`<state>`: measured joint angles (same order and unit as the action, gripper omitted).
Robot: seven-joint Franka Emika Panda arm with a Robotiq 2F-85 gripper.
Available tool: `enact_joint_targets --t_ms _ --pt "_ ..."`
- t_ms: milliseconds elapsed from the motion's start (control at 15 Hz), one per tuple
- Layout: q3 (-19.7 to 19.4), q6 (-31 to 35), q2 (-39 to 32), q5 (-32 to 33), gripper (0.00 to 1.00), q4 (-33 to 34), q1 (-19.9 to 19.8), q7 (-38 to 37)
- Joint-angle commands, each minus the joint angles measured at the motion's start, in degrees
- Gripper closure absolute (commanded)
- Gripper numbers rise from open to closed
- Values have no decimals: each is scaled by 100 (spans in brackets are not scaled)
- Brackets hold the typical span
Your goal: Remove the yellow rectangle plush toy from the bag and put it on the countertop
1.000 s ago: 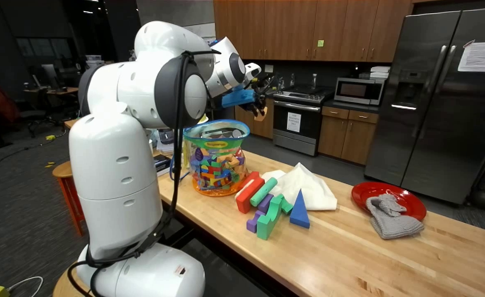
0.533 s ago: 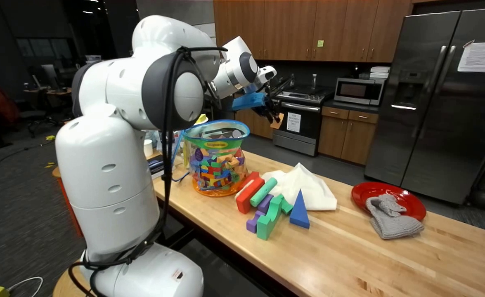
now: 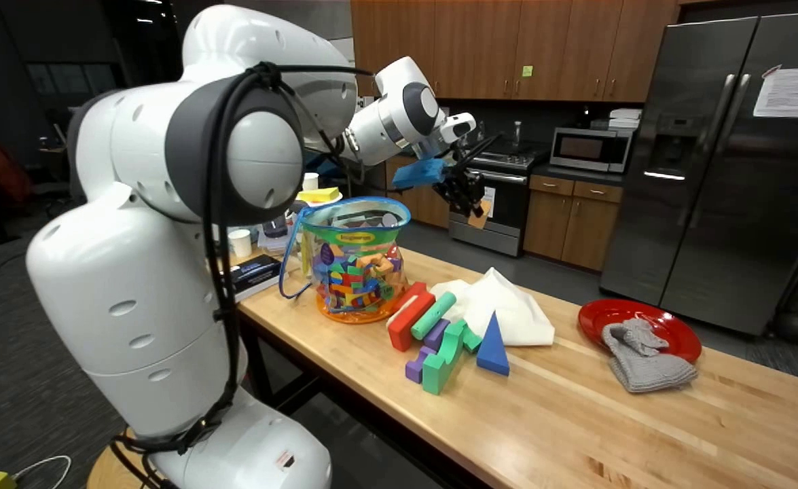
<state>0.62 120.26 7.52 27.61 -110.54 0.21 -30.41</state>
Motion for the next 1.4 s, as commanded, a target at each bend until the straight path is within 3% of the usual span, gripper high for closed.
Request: enact_joint_targets --t_ms 0,333,800,1333 --pt "19 -147 604 109 92 -580 -261 -268" --pt "-54 -293 1056 -38 92 -1122 -610 -208" --pt "-486 -16 1371 -1016 92 -1742 -909 334" --pt "-867 470 1335 -985 92 -2329 -1362 811"
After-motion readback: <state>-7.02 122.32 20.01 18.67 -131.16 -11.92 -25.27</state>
